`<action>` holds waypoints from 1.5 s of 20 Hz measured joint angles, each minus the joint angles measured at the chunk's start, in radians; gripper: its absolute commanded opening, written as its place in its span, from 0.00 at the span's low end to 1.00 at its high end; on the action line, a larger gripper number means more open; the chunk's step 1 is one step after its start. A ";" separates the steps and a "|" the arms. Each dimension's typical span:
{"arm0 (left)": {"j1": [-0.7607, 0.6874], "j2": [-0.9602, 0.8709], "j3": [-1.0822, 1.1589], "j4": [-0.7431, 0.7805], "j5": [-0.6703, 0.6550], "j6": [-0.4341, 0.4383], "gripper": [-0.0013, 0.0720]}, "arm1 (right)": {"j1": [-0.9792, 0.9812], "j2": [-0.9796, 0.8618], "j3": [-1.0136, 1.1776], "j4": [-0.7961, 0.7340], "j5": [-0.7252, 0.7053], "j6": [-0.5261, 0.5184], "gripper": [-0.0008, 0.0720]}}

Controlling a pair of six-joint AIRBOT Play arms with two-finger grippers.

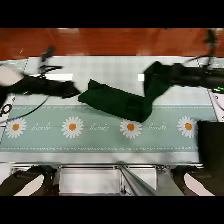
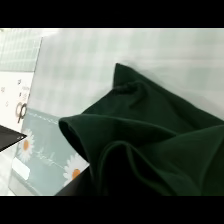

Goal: Fold the shirts.

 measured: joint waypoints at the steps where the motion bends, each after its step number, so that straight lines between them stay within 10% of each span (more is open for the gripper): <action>1: 0.061 0.066 -0.049 -0.001 0.008 0.003 0.04 | 0.049 -0.059 0.034 0.010 -0.030 0.001 0.05; 12: 0.416 0.343 -0.273 -0.003 -0.079 0.059 0.04 | 0.351 -0.661 0.475 0.099 -0.138 0.054 0.06; 14: 0.423 0.346 -0.293 -0.005 -0.072 0.062 0.04 | 0.374 -0.715 0.498 0.113 -0.142 0.062 0.48; 17: 0.428 0.344 -0.318 -0.006 -0.059 0.064 0.04 | 0.397 -0.764 0.514 0.121 -0.135 0.070 0.58; 24: 0.431 0.321 -0.337 -0.087 0.042 0.066 0.04 | 0.230 -0.671 0.522 0.060 0.161 0.093 0.58; 30: 0.431 0.311 -0.339 -0.220 0.078 0.066 0.04 | -0.027 -0.305 0.447 -0.304 0.385 0.153 0.58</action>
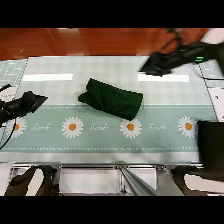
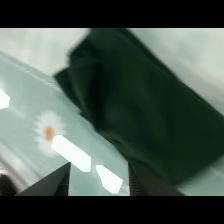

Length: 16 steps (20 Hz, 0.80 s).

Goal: Fold the shirts.

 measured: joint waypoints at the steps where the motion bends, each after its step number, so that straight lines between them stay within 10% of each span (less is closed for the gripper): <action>1: 0.000 -0.001 0.000 -0.011 0.000 0.000 0.04 | -0.041 0.076 -0.049 -0.080 -0.001 0.010 0.58; 7: 0.000 -0.002 -0.006 -0.034 -0.027 0.010 0.04 | -0.286 0.496 -0.608 -0.352 -0.200 0.108 0.59; 16: 0.000 -0.002 -0.080 -0.037 -0.041 0.043 0.04 | -0.230 0.206 -0.950 0.281 -0.475 -0.150 0.59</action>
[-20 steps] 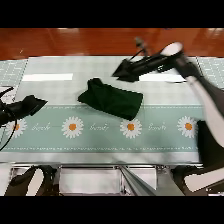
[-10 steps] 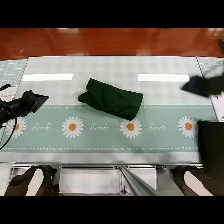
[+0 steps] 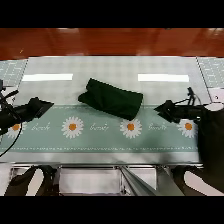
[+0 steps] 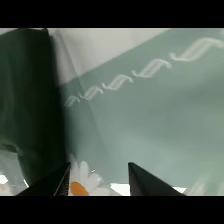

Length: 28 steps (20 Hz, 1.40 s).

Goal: Fold the shirts.

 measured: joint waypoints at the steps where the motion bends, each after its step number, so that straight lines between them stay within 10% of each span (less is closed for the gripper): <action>1: 0.000 0.000 -0.006 0.000 0.000 0.003 0.04 | 0.030 -0.064 0.015 0.069 -0.006 -0.033 0.59; 10: 0.000 0.000 -0.024 -0.001 0.001 0.010 0.04 | 0.266 -0.390 0.264 0.274 -0.004 -0.098 0.58; 15: 0.000 0.000 -0.025 -0.001 0.001 0.010 0.04 | 0.350 -0.470 0.364 0.280 -0.005 -0.063 0.05; 28: 0.000 0.000 -0.025 -0.001 0.001 0.010 0.04 | 0.386 -0.320 0.803 -0.043 0.140 0.076 0.05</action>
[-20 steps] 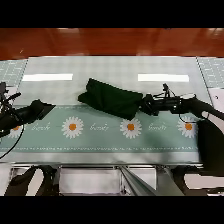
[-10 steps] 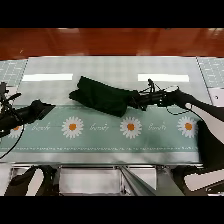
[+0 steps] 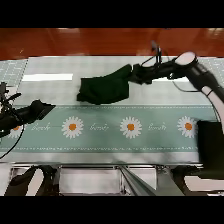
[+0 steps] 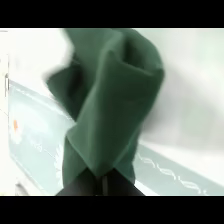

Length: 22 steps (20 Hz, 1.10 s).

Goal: Fold the shirts.

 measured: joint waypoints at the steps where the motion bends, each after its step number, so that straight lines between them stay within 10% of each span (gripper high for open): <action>1: 0.000 0.000 0.000 0.000 0.000 0.000 0.04 | 0.000 0.020 0.070 -0.058 0.026 0.032 0.05; 9: 0.000 0.000 0.000 0.000 0.000 0.000 0.04 | -0.183 0.144 0.449 -0.278 0.240 0.185 0.05; 22: 0.000 0.000 0.140 -0.050 0.134 0.000 0.04 | -0.949 0.296 0.526 -0.215 0.528 0.224 0.04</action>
